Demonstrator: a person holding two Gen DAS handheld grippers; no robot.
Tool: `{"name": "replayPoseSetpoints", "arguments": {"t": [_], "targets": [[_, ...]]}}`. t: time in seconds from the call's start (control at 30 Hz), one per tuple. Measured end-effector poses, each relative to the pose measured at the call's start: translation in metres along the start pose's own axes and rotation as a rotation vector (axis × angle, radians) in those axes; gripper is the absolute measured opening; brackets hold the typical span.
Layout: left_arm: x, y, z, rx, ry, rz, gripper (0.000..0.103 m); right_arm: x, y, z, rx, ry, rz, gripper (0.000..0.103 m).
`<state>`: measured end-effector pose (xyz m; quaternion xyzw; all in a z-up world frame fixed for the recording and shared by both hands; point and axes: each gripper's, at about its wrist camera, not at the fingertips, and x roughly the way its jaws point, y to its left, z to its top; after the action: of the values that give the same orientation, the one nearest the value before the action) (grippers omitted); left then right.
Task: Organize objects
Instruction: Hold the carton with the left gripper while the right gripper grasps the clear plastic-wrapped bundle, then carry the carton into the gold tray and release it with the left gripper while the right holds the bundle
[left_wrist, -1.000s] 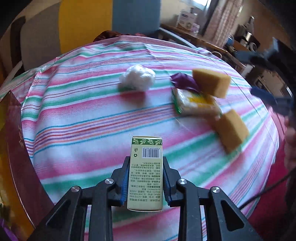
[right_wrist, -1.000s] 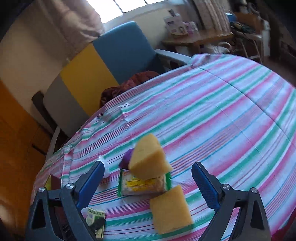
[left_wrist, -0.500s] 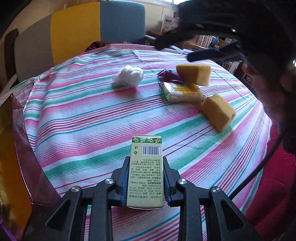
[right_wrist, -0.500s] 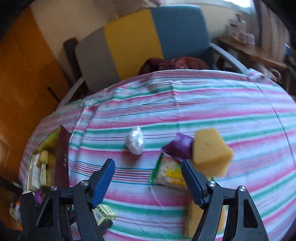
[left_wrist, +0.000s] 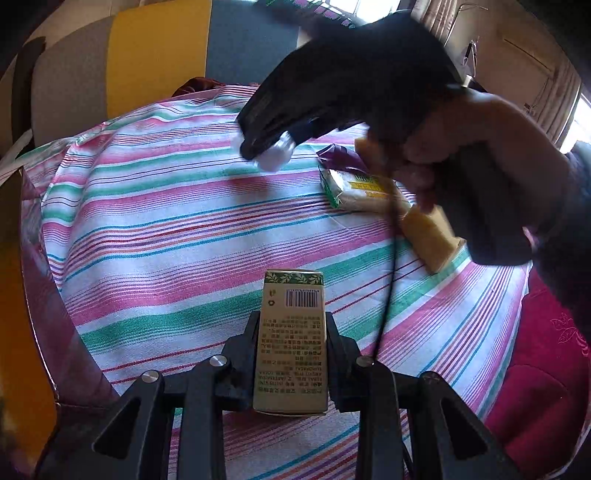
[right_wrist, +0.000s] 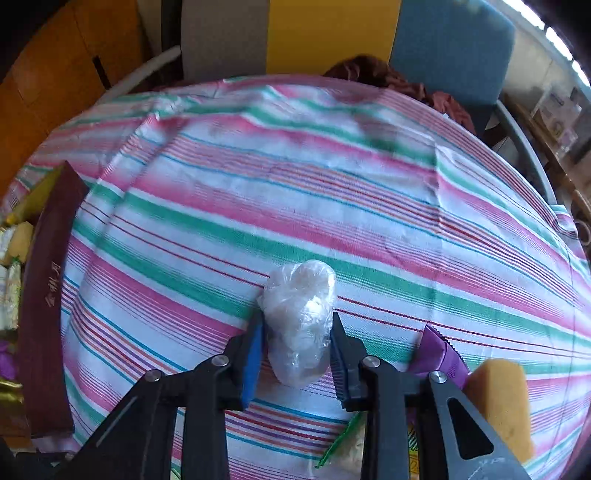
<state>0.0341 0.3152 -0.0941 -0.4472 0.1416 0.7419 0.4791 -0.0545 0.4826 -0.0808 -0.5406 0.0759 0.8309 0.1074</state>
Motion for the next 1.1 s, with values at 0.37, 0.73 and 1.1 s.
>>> {"name": "replayPoseSetpoints", "arguments": {"t": [0.37, 0.73, 1.1], "targets": [[-0.001, 0.0, 0.002, -0.011, 0.01, 0.025, 0.029, -0.067, -0.01, -0.07, 0.12, -0.084, 0.149, 0.032], [-0.043, -0.013, 0.001, 0.019, -0.056, 0.082, 0.029, -0.035, -0.002, -0.108, 0.118, -0.001, 0.145, 0.032], [-0.092, -0.015, -0.001, 0.009, -0.138, 0.12, 0.029, -0.028, 0.01, -0.112, 0.057, -0.004, 0.082, 0.03]]}}
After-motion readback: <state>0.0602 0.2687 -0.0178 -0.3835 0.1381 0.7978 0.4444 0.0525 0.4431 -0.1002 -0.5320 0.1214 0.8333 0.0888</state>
